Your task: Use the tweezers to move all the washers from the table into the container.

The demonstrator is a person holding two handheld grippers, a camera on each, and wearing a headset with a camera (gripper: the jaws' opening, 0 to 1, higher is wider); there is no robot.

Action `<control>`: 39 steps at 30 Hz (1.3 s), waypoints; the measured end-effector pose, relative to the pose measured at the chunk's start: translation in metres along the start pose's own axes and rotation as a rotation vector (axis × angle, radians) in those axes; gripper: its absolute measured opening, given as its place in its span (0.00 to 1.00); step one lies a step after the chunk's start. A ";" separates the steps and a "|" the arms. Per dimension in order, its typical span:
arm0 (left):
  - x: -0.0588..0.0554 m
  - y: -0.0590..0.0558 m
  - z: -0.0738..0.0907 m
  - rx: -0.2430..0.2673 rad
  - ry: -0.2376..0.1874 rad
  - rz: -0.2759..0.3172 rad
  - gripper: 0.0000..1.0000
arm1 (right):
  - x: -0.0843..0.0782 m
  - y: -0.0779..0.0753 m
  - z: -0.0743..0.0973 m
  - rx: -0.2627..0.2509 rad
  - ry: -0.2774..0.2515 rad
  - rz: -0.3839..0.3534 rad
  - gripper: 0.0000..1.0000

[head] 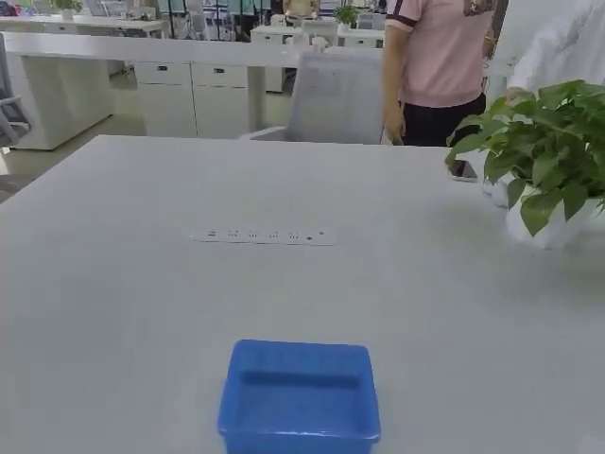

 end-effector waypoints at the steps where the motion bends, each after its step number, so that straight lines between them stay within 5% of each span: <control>1: 0.003 0.000 0.006 0.009 -0.018 0.001 0.00 | 0.000 0.001 0.000 0.004 0.001 0.002 0.08; 11: 0.019 -0.006 0.046 0.024 -0.108 0.032 0.00 | -0.001 0.016 -0.009 0.079 0.052 0.075 0.11; 24: 0.033 -0.014 0.056 -0.008 -0.143 0.019 0.00 | -0.012 0.046 -0.046 0.237 0.200 0.228 0.16; 34: 0.045 -0.026 0.057 -0.020 -0.122 -0.139 0.00 | -0.019 0.044 -0.070 0.342 0.242 0.278 0.16; 39: 0.047 -0.026 0.058 -0.037 -0.117 -0.186 0.00 | -0.019 0.049 -0.080 0.407 0.257 0.312 0.08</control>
Point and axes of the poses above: the centre of the closed fingertips' face, and the gripper's own axes: z roughly backward along the fingers, y roughly to its left, x roughly out of its top, the point moved 8 cm from there along z, roughly backward along the fingers, and after that the axes turned 1 degree about y, right-handed, at the moved point
